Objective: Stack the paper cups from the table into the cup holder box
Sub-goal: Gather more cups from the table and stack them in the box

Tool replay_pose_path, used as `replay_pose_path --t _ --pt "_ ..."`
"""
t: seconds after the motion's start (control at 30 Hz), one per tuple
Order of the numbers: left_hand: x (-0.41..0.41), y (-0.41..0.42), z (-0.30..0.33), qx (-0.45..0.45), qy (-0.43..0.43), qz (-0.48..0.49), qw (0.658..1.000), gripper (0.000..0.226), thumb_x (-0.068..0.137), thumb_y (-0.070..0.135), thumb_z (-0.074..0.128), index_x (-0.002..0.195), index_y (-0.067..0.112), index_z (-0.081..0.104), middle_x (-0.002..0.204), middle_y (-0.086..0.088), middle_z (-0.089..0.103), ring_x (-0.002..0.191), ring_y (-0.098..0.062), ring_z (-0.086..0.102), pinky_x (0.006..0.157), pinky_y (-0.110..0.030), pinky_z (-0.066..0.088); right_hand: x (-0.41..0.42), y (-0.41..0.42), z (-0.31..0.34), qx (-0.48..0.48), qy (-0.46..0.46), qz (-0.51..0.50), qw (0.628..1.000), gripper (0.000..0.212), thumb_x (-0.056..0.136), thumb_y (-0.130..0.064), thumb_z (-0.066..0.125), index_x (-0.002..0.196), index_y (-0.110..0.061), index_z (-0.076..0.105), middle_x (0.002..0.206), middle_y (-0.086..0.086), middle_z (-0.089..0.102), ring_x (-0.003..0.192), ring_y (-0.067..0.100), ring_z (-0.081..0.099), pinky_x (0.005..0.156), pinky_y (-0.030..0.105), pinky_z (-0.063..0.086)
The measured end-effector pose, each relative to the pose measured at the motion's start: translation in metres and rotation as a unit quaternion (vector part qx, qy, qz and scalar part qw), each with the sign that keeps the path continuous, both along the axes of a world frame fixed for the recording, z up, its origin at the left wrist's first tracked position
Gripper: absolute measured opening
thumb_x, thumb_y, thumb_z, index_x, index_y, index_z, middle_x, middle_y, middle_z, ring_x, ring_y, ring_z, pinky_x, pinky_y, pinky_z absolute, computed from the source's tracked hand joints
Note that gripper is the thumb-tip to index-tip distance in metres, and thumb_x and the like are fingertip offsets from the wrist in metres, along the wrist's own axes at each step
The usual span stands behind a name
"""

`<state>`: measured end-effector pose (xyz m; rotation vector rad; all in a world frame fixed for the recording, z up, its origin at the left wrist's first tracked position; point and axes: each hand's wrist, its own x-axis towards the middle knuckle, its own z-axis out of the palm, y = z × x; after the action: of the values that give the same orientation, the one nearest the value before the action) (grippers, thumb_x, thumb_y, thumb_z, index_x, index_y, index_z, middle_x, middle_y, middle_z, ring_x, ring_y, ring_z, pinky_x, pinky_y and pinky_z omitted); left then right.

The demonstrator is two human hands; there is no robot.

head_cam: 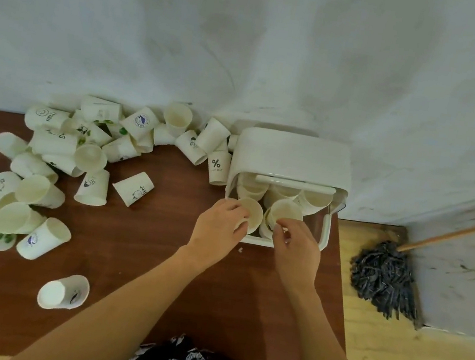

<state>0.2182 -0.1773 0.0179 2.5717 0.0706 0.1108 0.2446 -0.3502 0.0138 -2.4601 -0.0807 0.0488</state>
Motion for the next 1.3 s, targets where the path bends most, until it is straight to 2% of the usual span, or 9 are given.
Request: replay_pose_path --t 0.17,0.3,0.43,0.67,0.77,0.87,1.0,1.17,1.3 --pt "-0.025 0.035 -0.005 -0.006 0.048 0.029 0.998 0.015 0.09 0.023 0.061 0.102 0.022 0.069 0.101 0.01 0.062 0.091 -0.009 0.057 0.075 -0.028 0.051 -0.009 0.029 -0.001 0.029 -0.007 0.021 0.999 0.013 0.094 -0.02 0.06 0.102 -0.018 0.069 0.102 -0.008 0.066 0.078 0.008 0.059 0.065 0.023 0.047" --pt "-0.059 0.079 -0.008 0.013 0.093 0.058 0.994 0.014 0.091 0.027 0.059 0.102 0.026 0.068 0.1 0.011 0.061 0.09 -0.007 0.056 0.075 -0.022 0.047 -0.03 0.065 0.001 0.033 0.017 0.094 0.995 0.01 0.094 -0.021 0.06 0.1 -0.022 0.068 0.094 -0.014 0.062 0.076 0.003 0.057 0.066 0.021 0.047" --pt "-0.098 0.126 -0.013 0.027 0.115 0.1 0.988 0.012 0.091 0.029 0.059 0.101 0.028 0.066 0.096 0.012 0.06 0.086 -0.006 0.055 0.071 -0.02 0.043 -0.06 0.105 -0.004 0.009 0.063 0.171 0.983 0.014 0.096 -0.025 0.058 0.105 -0.026 0.068 0.099 -0.015 0.063 0.084 -0.002 0.056 0.074 0.013 0.041" --pt "-0.156 0.22 -0.022 0.022 0.107 0.204 0.973 0.009 0.088 0.022 0.06 0.094 0.023 0.066 0.087 0.008 0.058 0.08 -0.013 0.057 0.068 -0.031 0.049 -0.119 0.183 -0.015 -0.033 0.134 0.251 0.958 0.017 0.095 -0.026 0.057 0.107 -0.026 0.068 0.104 -0.01 0.066 0.084 0.004 0.056 0.079 0.026 0.05" --pt "-0.18 0.268 -0.032 0.032 0.109 0.232 0.966 0.009 0.086 0.018 0.061 0.093 0.017 0.067 0.091 0.001 0.059 0.084 -0.02 0.057 0.068 -0.034 0.048 -0.148 0.221 -0.019 -0.046 0.171 0.253 0.951 0.02 0.095 -0.025 0.055 0.111 -0.026 0.068 0.107 -0.009 0.066 0.09 0.007 0.06 0.083 0.032 0.053" --pt "-0.2 0.31 -0.043 0.079 0.157 0.218 0.96 0.027 0.086 0.021 0.063 0.113 0.018 0.064 0.117 -0.004 0.059 0.103 -0.024 0.054 0.079 -0.037 0.051 -0.175 0.258 -0.024 -0.049 0.188 0.252 0.948 0.021 0.095 -0.024 0.055 0.112 -0.026 0.067 0.109 -0.009 0.065 0.092 0.007 0.059 0.083 0.029 0.053" --pt "-0.214 0.342 -0.055 0.129 0.235 0.156 0.951 0.062 0.085 0.022 0.062 0.142 0.023 0.038 0.145 -0.009 0.037 0.124 -0.031 0.039 0.092 -0.042 0.048 -0.2 0.3 -0.033 -0.06 0.218 0.292 0.929 0.034 0.092 -0.025 0.06 0.126 -0.029 0.06 0.123 -0.006 0.058 0.106 0.012 0.056 0.088 0.03 0.049" --pt "-0.215 0.357 -0.061 0.156 0.232 0.087 0.956 0.065 0.086 0.024 0.059 0.145 0.024 0.031 0.146 -0.007 0.036 0.127 -0.031 0.036 0.094 -0.043 0.045 -0.223 0.336 -0.044 -0.118 0.244 0.367 0.89 0.068 0.083 -0.027 0.069 0.144 -0.036 0.04 0.149 -0.002 0.032 0.132 0.026 0.031 0.101 0.045 0.043" --pt "-0.214 0.357 -0.068 0.135 0.221 0.041 0.965 0.06 0.086 0.021 0.059 0.142 0.023 0.035 0.144 -0.007 0.039 0.122 -0.031 0.043 0.093 -0.041 0.045 -0.238 0.351 -0.059 -0.192 0.237 0.368 0.878 0.069 0.083 -0.023 0.07 0.144 -0.032 0.041 0.151 0.0 0.03 0.133 0.03 0.032 0.1 0.048 0.044"
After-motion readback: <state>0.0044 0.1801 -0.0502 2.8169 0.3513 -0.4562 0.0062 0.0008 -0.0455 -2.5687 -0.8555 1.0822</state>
